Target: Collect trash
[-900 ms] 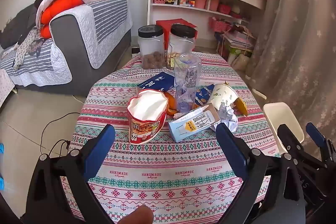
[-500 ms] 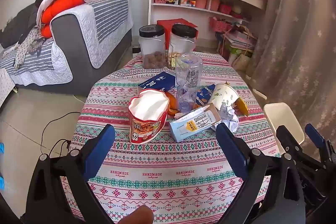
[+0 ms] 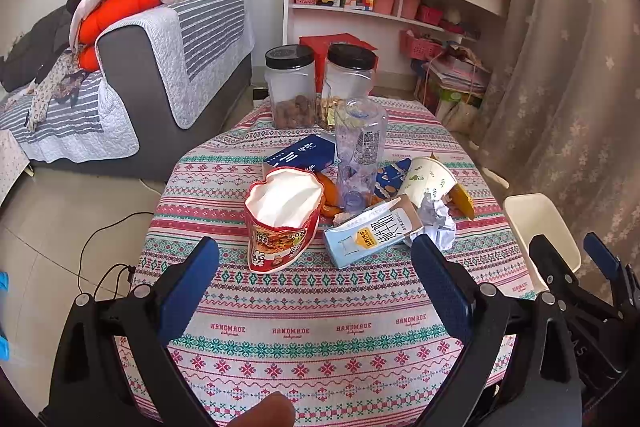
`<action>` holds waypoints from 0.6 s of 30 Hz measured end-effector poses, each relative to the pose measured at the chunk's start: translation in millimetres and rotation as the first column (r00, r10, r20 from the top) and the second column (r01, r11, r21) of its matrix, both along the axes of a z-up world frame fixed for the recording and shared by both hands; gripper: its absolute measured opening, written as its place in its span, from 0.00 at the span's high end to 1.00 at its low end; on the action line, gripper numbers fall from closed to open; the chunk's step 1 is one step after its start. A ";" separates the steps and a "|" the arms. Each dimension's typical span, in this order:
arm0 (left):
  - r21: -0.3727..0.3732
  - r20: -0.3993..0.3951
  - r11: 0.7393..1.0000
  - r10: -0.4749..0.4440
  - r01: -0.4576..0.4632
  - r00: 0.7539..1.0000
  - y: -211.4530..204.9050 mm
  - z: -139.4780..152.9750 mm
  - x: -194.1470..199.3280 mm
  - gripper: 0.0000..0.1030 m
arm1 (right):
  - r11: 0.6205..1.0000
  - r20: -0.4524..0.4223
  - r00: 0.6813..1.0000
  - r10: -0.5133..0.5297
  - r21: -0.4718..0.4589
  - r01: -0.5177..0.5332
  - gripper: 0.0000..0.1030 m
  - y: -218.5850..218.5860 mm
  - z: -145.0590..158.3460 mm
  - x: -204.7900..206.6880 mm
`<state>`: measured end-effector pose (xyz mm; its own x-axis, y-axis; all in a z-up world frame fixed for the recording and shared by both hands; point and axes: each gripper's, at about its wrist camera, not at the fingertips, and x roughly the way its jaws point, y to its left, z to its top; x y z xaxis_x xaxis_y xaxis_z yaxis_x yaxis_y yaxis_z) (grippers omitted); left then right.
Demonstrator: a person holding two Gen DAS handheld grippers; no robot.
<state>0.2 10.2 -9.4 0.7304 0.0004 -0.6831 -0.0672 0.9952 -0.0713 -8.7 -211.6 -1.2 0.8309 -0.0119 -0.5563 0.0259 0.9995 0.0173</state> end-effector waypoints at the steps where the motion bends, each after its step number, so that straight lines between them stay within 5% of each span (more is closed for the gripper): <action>1: 0.000 0.000 1.000 0.000 0.000 1.000 -0.2 0.0 -0.1 0.09 | 1.000 0.003 1.000 -0.002 -0.001 0.002 0.06 -3.1 1.7 2.7; 18: 0.013 -0.019 1.000 -0.027 0.027 0.999 -17.3 0.9 0.0 0.09 | 1.000 0.012 1.000 0.001 -0.001 -0.001 0.06 -5.6 2.7 4.8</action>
<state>0.2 -7.1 -8.5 0.7176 -0.0101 -0.6964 -0.0418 0.9975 -0.0575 -3.9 -217.2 1.5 0.8377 -0.0118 -0.5460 0.0250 0.9995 0.0167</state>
